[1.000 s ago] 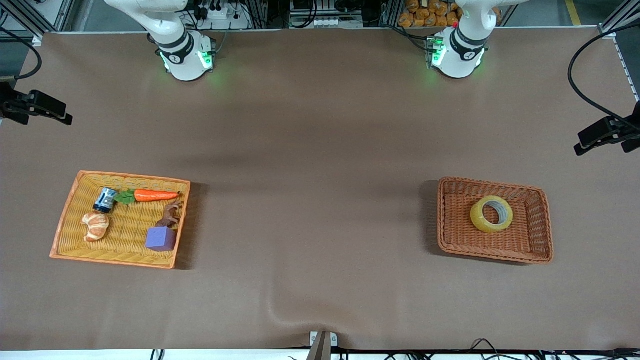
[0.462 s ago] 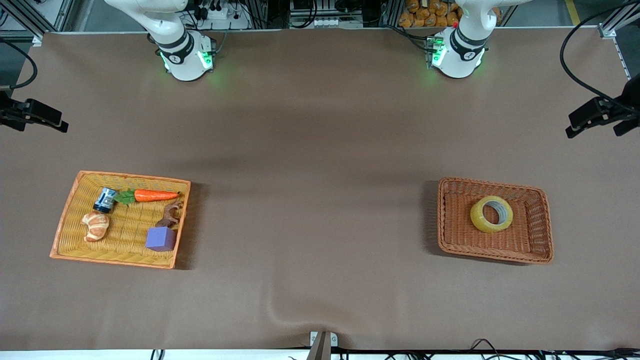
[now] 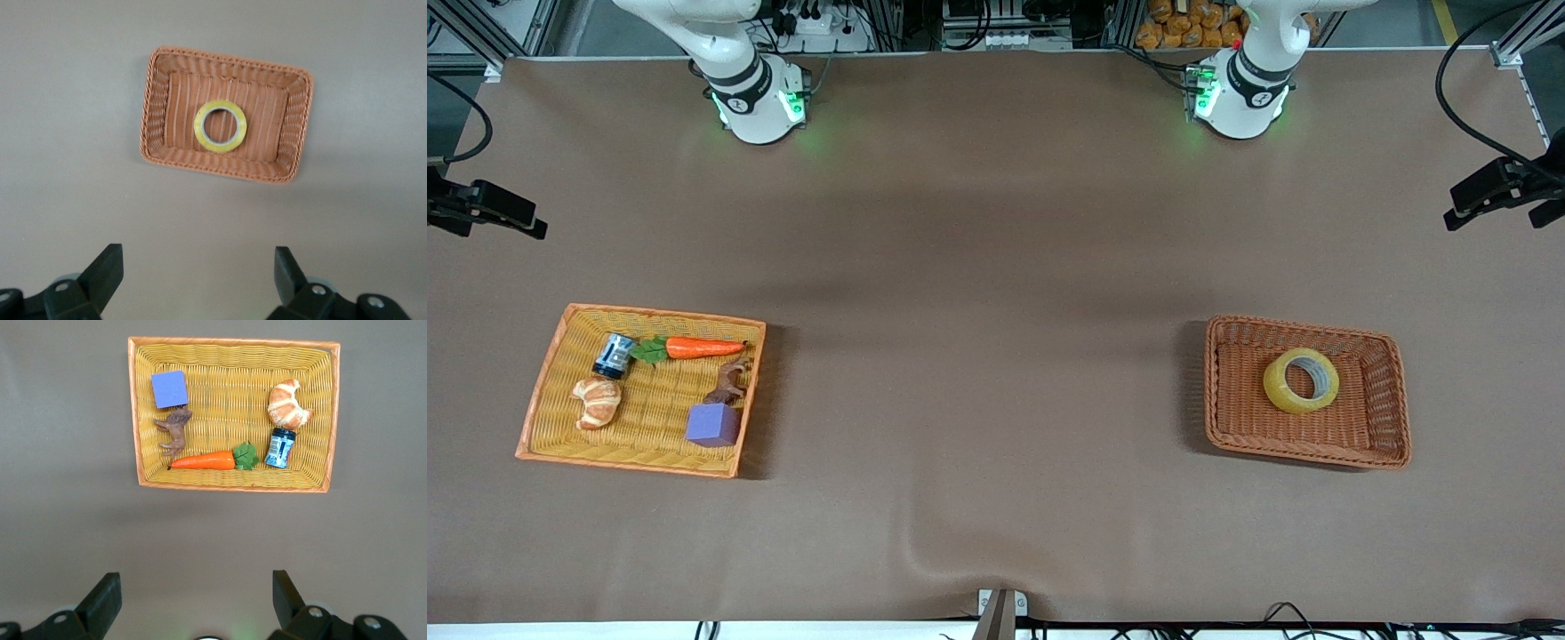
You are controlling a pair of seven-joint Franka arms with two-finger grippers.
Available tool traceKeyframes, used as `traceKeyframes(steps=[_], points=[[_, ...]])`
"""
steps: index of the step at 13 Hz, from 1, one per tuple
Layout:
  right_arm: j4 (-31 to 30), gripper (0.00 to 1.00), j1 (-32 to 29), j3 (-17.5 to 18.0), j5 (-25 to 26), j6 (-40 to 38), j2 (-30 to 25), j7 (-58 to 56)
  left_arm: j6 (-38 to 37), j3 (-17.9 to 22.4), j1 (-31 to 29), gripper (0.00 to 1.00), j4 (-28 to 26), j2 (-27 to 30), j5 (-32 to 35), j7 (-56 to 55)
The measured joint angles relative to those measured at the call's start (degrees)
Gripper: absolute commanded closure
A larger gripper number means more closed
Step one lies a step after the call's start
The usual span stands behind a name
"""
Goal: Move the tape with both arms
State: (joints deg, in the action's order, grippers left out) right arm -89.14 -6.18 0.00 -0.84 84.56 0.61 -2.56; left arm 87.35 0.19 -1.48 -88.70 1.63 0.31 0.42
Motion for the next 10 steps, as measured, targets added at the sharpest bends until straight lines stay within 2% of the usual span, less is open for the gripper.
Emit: traceKeyframes(steps=[10], points=[[0.00,0.00,-0.06,0.70,-0.10,2.83,0.00,-0.03,-0.35,-0.01,4.49,0.00,0.02,0.02,0.00,-0.03]])
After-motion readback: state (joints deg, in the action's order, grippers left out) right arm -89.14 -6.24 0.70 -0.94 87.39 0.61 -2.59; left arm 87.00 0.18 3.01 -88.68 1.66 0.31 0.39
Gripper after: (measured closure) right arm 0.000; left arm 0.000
